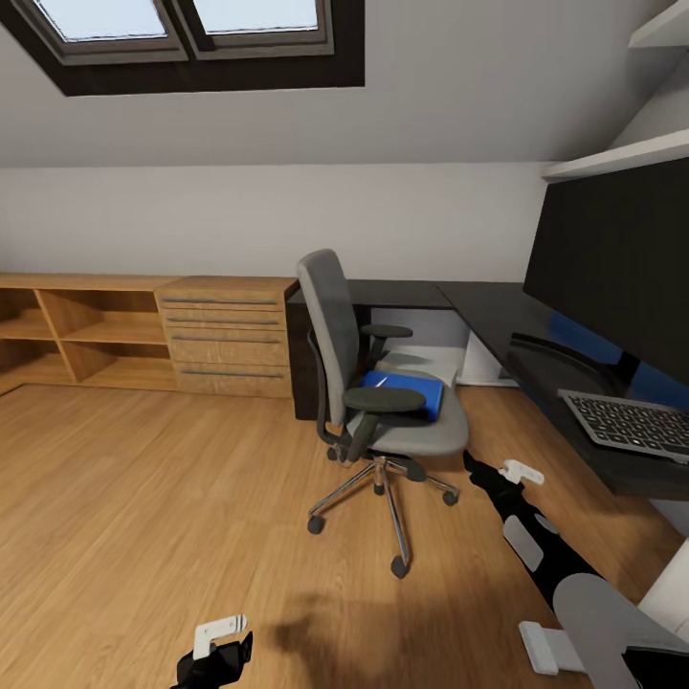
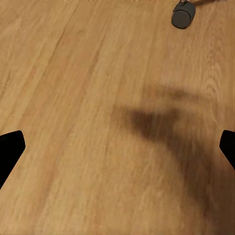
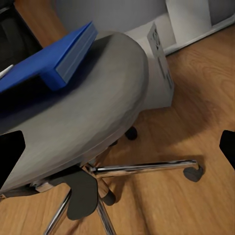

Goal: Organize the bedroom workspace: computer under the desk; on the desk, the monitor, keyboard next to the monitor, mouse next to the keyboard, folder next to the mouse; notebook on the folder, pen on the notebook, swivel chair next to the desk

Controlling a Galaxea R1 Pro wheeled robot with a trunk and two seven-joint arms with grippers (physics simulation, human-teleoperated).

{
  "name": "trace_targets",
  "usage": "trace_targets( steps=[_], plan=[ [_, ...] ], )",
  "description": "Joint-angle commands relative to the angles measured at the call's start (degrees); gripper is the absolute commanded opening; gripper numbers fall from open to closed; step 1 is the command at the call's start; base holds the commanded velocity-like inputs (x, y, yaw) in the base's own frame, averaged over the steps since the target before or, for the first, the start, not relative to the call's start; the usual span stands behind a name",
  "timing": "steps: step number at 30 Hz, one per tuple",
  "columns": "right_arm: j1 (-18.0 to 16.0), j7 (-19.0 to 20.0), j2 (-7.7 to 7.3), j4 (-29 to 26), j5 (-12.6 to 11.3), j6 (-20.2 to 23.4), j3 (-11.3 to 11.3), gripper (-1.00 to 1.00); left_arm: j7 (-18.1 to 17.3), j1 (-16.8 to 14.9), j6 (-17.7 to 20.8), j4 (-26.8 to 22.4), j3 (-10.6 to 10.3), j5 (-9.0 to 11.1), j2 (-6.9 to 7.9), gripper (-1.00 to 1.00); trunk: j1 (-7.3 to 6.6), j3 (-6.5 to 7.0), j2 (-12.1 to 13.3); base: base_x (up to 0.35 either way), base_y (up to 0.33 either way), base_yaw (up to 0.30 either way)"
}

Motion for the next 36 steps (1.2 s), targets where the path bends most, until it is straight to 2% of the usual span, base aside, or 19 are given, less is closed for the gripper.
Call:
trace_targets(
  steps=[1, 7, 15, 33, 36],
  plan=[
    [0.0, 0.5, -0.02, 0.1, -0.6, -0.1, -0.2, 1.00, -0.1, 0.0, -0.2, 0.0, 0.1, 0.3, -0.04, 1.00, -0.01, -0.05, 0.0, 0.000, 0.000, -0.027],
    [0.0, 0.5, -0.09, 0.1, -0.6, -0.1, -0.2, 1.00, -0.1, 0.0, -0.4, 0.0, 0.1, 0.3, -0.07, 1.00, -0.01, -0.05, 0.0, 0.000, 0.000, -0.013],
    [0.0, 0.5, -0.12, 0.1, -0.6, -0.2, -0.2, 1.00, 0.0, 0.0, -0.5, 0.0, 0.1, 0.4, -0.12, 1.00, 1.74, -1.49, -3.2, 0.000, 0.000, -0.002],
    [0.0, 0.5, -0.22, 0.1, -0.6, -0.2, -0.3, 1.00, 0.0, 0.0, -0.6, 0.0, 0.1, 0.4, -0.13, 1.00, 2.21, -5.48, -3.5, 0.000, 0.000, 0.000],
    [0.0, 0.5, -0.26, 0.0, -0.6, -0.2, -0.3, 1.00, 0.0, 0.0, -0.6, 0.1, 0.1, 0.4, -0.13, 1.00, 2.21, -5.48, -3.5, 0.000, 0.000, 0.000]
  ],
)
